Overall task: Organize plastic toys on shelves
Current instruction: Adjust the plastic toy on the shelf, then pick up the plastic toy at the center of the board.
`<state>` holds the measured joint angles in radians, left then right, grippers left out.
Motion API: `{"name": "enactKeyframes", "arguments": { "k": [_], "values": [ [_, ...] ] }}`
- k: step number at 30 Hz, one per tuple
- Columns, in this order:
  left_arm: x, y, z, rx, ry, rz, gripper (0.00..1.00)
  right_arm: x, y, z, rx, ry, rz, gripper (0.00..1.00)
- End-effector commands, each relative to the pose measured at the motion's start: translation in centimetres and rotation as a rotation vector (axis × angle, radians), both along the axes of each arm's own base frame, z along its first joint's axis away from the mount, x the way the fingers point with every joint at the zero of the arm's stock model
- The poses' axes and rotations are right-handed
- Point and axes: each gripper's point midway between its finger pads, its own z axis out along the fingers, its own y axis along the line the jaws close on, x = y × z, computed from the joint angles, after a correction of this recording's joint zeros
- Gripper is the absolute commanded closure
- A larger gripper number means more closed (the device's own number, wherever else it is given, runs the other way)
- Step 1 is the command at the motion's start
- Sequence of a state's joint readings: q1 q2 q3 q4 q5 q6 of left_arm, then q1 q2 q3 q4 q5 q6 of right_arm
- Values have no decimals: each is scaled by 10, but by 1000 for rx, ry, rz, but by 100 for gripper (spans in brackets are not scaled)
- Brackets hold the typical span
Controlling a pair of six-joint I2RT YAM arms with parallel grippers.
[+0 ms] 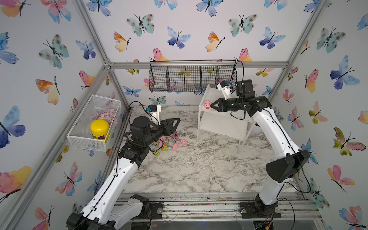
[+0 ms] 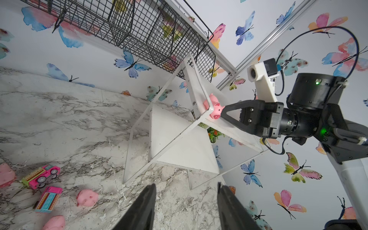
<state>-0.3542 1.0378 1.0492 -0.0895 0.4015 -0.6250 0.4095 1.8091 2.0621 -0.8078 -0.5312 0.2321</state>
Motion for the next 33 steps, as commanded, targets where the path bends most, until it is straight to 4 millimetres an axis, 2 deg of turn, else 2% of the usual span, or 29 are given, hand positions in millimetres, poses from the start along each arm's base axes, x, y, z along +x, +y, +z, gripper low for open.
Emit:
{"name": "enactKeyframes", "arguments": {
  "k": [1, 11, 16, 19, 22, 24, 26, 29, 31, 33],
  "values": [
    [-5, 2, 12, -5, -36, -6, 45, -9, 5, 1, 10, 18, 17, 94],
    [-6, 2, 12, -5, -34, -5, 45, -10, 9, 4, 18, 14, 18, 95],
    [-6, 5, 6, 25, -33, 6, 45, -11, -8, 20, -30, -43, -60, 91],
    [-6, 11, -7, 93, -19, 28, 45, -18, -20, 37, -35, -102, -96, 85],
    [-5, 19, -34, 194, 8, 53, 45, -38, -20, 62, 47, -190, -57, 80],
    [-6, 25, -62, 278, 44, 65, 45, -61, -13, 78, 167, -241, 12, 70],
    [-6, 31, -90, 348, 87, 70, 44, -84, -8, 86, 264, -274, 68, 64],
    [-7, 37, -131, 433, 149, 60, 43, -122, 8, 86, 314, -350, 127, 55],
    [-7, 39, -154, 461, 200, 53, 42, -144, 22, 78, 293, -403, 153, 48],
    [-7, 38, -173, 471, 243, 34, 41, -164, 36, 64, 279, -436, 186, 44]
  ]
}}
